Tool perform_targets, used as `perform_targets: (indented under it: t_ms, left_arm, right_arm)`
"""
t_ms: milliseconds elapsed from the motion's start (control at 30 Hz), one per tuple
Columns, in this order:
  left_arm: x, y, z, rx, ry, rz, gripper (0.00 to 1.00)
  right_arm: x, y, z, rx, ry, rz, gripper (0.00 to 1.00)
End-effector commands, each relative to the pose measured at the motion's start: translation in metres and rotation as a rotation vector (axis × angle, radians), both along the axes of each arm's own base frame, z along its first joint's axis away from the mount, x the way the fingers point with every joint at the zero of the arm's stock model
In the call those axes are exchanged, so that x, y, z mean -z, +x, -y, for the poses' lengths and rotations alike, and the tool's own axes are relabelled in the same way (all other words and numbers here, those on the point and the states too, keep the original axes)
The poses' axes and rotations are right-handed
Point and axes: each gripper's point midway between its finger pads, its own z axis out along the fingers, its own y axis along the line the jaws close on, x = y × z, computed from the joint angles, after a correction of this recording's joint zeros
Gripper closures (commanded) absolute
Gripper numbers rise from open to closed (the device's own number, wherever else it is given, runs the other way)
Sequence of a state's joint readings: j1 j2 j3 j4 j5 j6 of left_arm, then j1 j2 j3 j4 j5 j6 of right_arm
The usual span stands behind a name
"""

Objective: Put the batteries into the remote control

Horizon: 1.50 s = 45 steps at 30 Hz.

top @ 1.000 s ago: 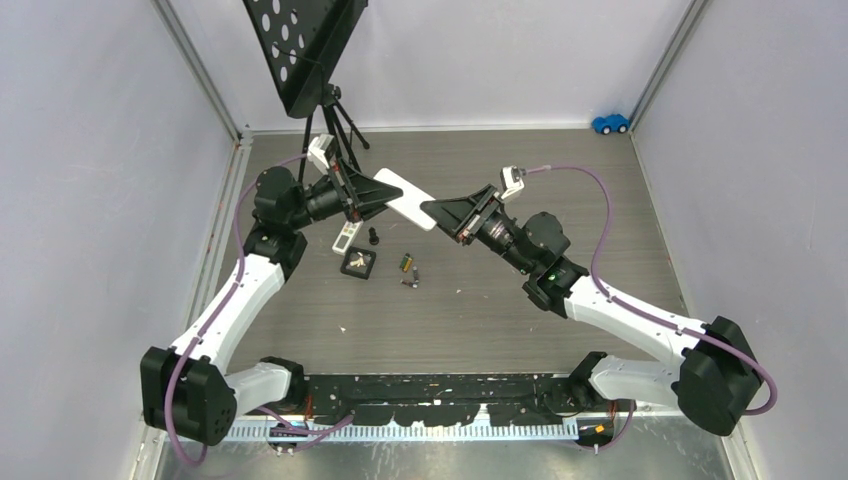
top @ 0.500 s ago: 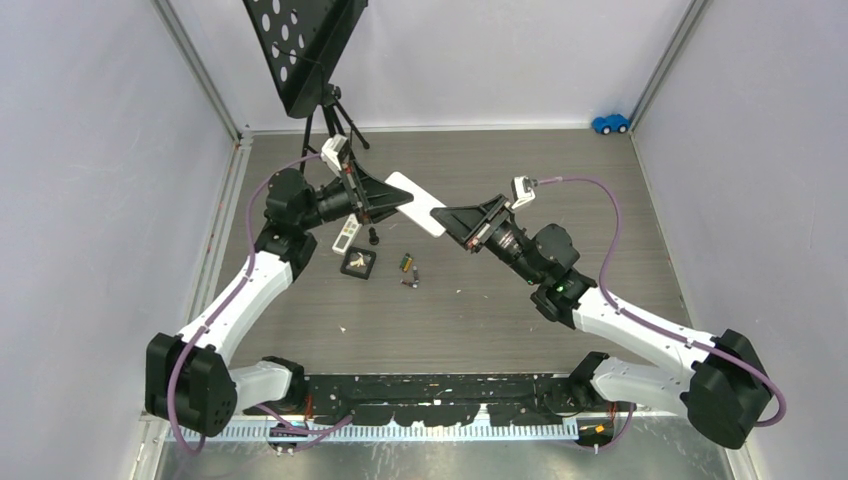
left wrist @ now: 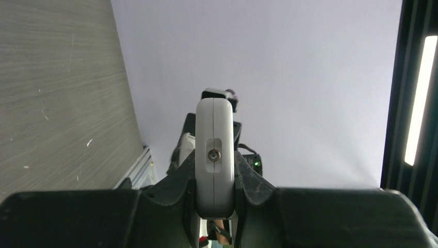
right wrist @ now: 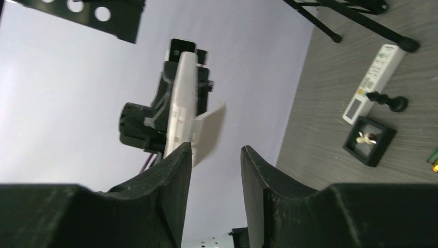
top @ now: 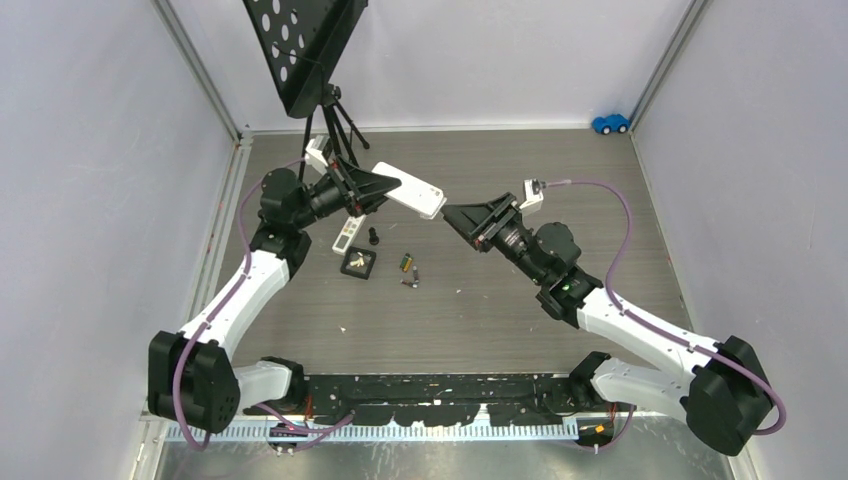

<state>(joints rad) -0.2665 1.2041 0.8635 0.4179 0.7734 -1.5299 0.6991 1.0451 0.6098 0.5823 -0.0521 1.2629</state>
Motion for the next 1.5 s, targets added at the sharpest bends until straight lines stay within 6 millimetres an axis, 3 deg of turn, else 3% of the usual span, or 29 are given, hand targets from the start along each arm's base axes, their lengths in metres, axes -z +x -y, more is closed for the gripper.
perform_targets:
  t_ms: [0,67,233,433,500,567,700,800,933,1200,1333,1467]
  left_arm:
    - [-0.04,-0.002,-0.006,-0.025,-0.07,0.118,1.0]
    - [-0.037,-0.002,-0.005,-0.026,-0.062,0.112,1.0]
    - [-0.021,0.003,-0.006,-0.05,0.002,0.103,1.0]
    - [0.02,0.015,-0.014,-0.124,0.207,0.086,1.0]
    - [0.035,0.018,-0.018,-0.148,0.266,0.078,1.0]
    - [0.047,0.017,-0.021,-0.155,0.309,0.075,1.0]
    - [0.059,0.009,-0.021,-0.112,0.361,0.108,1.0]
    - [0.058,-0.001,-0.018,-0.056,0.376,0.154,1.0]
    - [0.046,-0.017,-0.013,0.016,0.35,0.224,1.0]
    - [0.012,-0.048,-0.005,0.151,0.255,0.339,1.0]
    - [-0.003,-0.061,-0.005,0.187,0.221,0.396,1.0]
    - [-0.013,-0.068,-0.006,0.191,0.211,0.436,1.0]
  right_arm:
    - [0.019,0.003,0.003,0.011,-0.049,-0.041,0.54]
    - [0.015,0.002,0.001,-0.003,-0.037,-0.038,0.59]
    - [0.009,0.002,-0.003,-0.032,-0.008,-0.048,0.8]
    - [0.036,0.01,0.006,0.026,-0.095,-0.106,0.83]
    - [0.045,0.011,0.009,0.034,-0.135,-0.114,0.8]
    - [0.052,0.01,0.01,0.035,-0.182,-0.115,0.72]
    - [0.045,0.0,0.004,-0.031,-0.226,-0.021,0.4]
    - [0.03,-0.015,-0.005,-0.121,-0.203,0.08,0.22]
    - [0.021,-0.021,-0.01,-0.166,-0.146,0.095,0.15]
    - [-0.003,-0.031,-0.025,-0.281,0.034,0.14,0.16]
    - [-0.024,-0.05,-0.032,-0.385,0.112,0.233,0.22]
    - [-0.032,-0.062,-0.038,-0.429,0.105,0.268,0.29]
